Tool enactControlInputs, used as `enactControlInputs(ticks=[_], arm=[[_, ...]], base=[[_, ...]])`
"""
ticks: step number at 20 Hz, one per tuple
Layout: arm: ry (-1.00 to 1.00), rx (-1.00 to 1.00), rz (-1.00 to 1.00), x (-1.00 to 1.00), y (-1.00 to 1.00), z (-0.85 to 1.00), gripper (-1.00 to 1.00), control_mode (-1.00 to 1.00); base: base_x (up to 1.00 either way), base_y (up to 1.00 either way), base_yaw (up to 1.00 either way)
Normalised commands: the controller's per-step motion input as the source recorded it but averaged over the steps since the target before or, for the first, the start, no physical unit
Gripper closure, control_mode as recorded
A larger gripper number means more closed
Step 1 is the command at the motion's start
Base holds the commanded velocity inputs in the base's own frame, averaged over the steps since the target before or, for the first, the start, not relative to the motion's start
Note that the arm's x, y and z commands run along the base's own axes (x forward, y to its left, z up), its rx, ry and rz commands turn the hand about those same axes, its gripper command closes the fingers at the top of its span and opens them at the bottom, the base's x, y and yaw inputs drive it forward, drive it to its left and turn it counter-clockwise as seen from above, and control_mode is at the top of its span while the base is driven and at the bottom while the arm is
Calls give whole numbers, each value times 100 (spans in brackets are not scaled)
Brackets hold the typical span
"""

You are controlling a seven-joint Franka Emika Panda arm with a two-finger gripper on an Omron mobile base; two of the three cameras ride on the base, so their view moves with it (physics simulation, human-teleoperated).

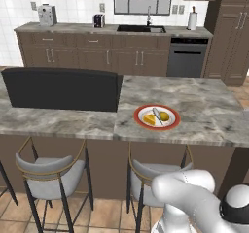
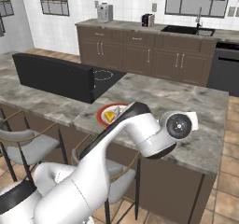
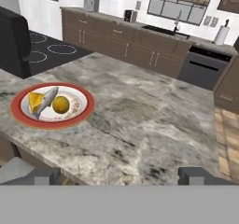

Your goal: Take the cheese, fish, and lemon from the fridge and place them on the plate on the dining counter to create an appetizer plate.

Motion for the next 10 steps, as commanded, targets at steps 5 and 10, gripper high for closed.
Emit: enactControlInputs(ticks=[5, 10], arm=[[-1, 0, 0, -19, -41, 0, -100, -100], [0, 0, 0, -30, -29, 0, -100, -100]], base=[[0, 0, 0], [0, 0, 0]])
